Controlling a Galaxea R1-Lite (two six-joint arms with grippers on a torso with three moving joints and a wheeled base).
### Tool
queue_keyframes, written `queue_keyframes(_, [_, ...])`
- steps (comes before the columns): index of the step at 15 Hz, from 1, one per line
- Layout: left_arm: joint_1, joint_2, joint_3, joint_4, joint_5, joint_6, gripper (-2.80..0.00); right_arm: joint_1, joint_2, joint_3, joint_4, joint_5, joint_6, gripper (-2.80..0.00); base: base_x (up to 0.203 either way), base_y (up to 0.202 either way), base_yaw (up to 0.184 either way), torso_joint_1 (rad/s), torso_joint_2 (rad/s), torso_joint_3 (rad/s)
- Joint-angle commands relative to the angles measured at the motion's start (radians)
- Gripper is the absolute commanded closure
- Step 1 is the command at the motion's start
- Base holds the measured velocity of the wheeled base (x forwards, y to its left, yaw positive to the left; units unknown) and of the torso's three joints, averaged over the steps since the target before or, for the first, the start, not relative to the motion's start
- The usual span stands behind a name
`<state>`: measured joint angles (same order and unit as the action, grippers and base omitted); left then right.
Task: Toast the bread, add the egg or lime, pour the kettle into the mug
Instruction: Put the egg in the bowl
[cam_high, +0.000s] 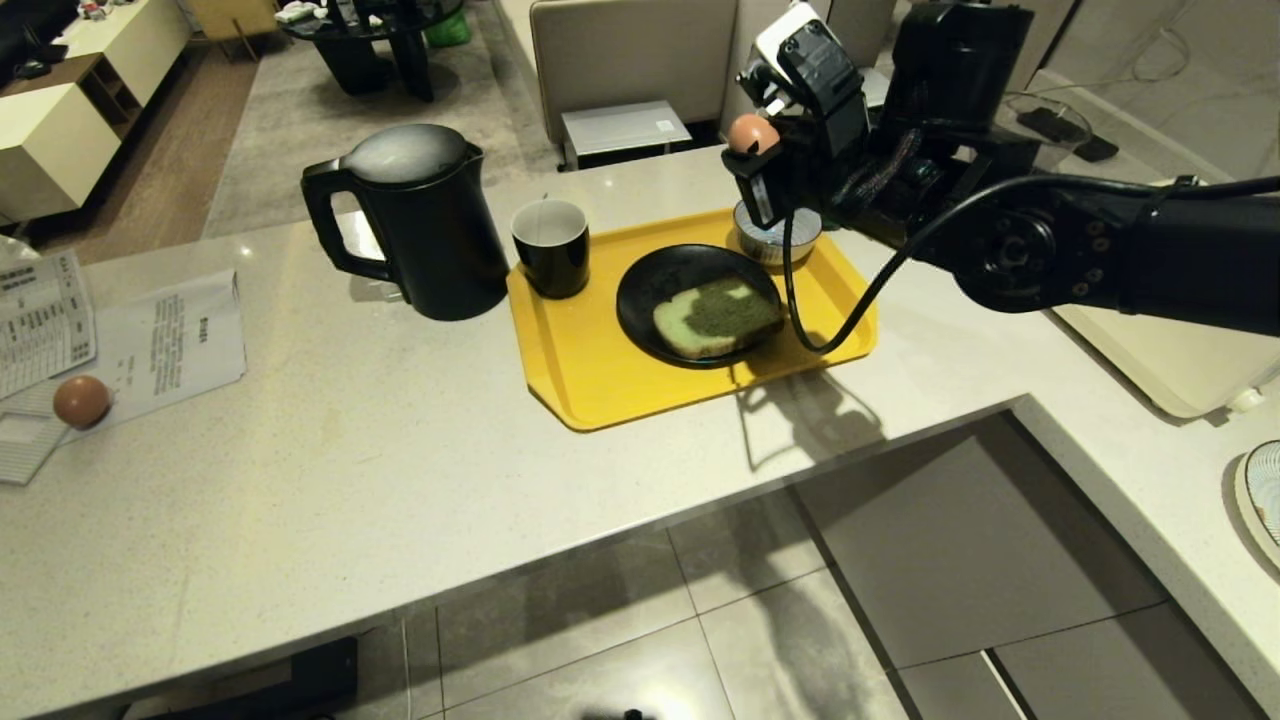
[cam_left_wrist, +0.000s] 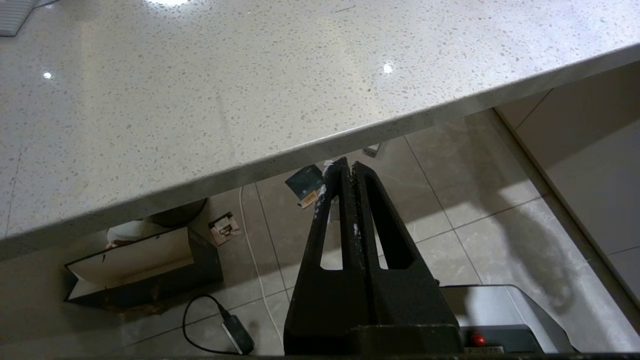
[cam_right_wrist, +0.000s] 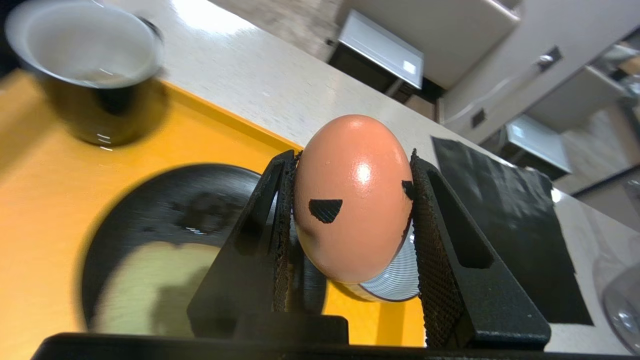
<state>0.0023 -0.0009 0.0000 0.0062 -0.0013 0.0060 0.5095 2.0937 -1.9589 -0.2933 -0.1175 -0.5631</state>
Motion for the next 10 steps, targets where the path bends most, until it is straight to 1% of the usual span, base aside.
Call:
queue_keyframes(1, [0.001,0.001,0.000,0.000,0.000,0.000,0.00,-0.039,0.084,0.000,-0.043,-0.002,-0.015,0.00,0.000,0.000,0.000,0.000,0.00,0.000])
queue_keyframes(5, [0.001,0.001,0.000,0.000,0.000,0.000,0.00,-0.106,0.101,0.000,-0.091,0.001,-0.004,0.00,0.000,0.000,0.000,0.000,0.00,0.000])
queue_keyframes(8, [0.000,0.001,0.000,0.000,0.000,0.000,0.00,-0.124,0.058,0.000,-0.092,0.006,0.059,0.00,0.000,0.000,0.000,0.000,0.00,0.000])
queue_keyframes(10, [0.001,0.001,0.000,0.000,0.000,0.000,0.00,-0.124,0.022,0.001,-0.085,0.017,0.122,0.00,0.000,0.000,0.000,0.000,0.00,0.000])
